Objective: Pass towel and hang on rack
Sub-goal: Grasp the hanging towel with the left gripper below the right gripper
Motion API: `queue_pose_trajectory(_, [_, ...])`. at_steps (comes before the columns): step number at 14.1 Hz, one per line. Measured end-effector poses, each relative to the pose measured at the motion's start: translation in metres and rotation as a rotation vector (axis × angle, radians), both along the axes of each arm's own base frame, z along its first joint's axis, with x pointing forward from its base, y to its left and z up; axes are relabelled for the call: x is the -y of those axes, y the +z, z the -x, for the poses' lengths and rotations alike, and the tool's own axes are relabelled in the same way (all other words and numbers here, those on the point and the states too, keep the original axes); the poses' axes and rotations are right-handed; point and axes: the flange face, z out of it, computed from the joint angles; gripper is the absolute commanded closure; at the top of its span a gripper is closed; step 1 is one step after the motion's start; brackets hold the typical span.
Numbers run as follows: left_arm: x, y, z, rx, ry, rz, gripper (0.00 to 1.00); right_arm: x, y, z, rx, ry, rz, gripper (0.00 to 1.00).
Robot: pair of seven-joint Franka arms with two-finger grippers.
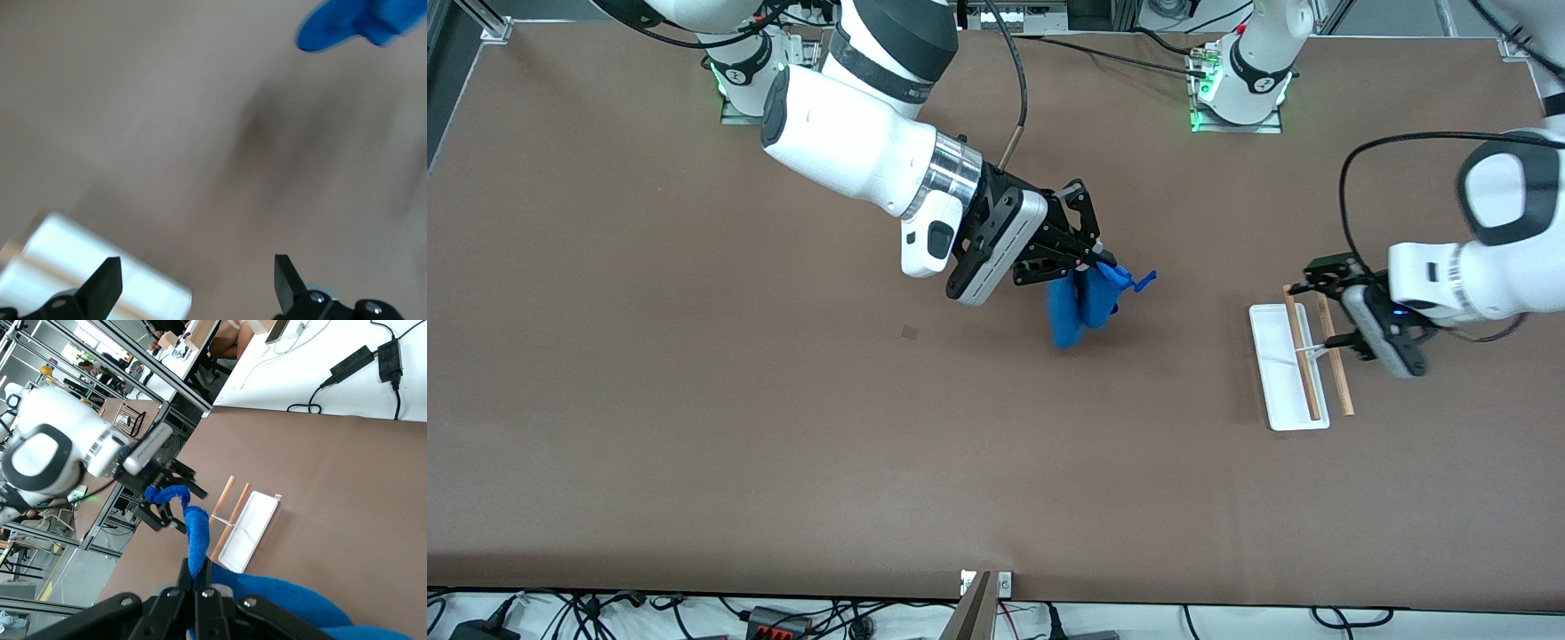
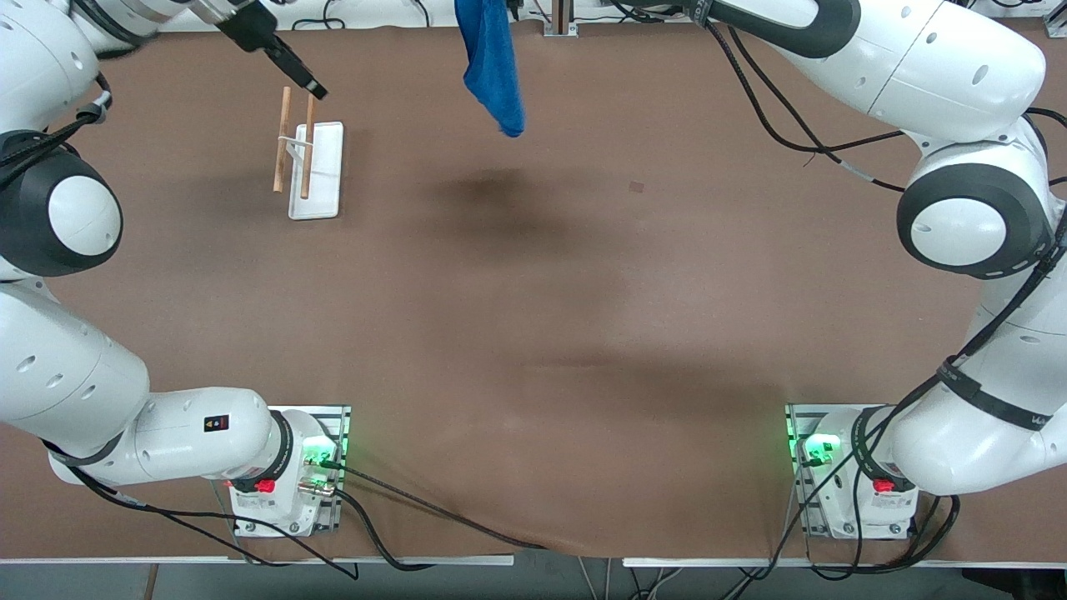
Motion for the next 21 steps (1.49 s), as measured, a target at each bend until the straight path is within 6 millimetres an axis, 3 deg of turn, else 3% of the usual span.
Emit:
queue_pose_trajectory(2, [0.021,-0.027,0.007,0.081,-0.087,0.126,0.0,0.0,0.0,0.0,0.0,0.0,0.0,1.0])
queue_pose_trajectory(4, [0.059,-0.044,0.014,0.133,-0.154,0.218,0.0,0.0,0.0,0.0,0.001,0.0,0.0,1.0])
queue_pose_trajectory(8, [0.134,-0.065,0.019,0.225,-0.202,0.366,0.0,0.0,0.0,0.0,0.002,-0.002,-0.001,1.0])
queue_pose_trajectory(11, [0.172,-0.068,0.019,0.287,-0.19,0.366,0.0,0.0,0.0,0.0,0.003,-0.002,0.0,1.0])
queue_pose_trajectory(17, [0.214,-0.069,0.022,0.312,-0.163,0.415,0.0,0.001,0.0,-0.001,0.014,-0.004,0.007,1.0])
queue_pose_trajectory(21, [0.233,-0.056,0.019,0.368,-0.166,0.403,0.0,0.001,0.0,-0.002,0.023,-0.005,0.014,1.0])
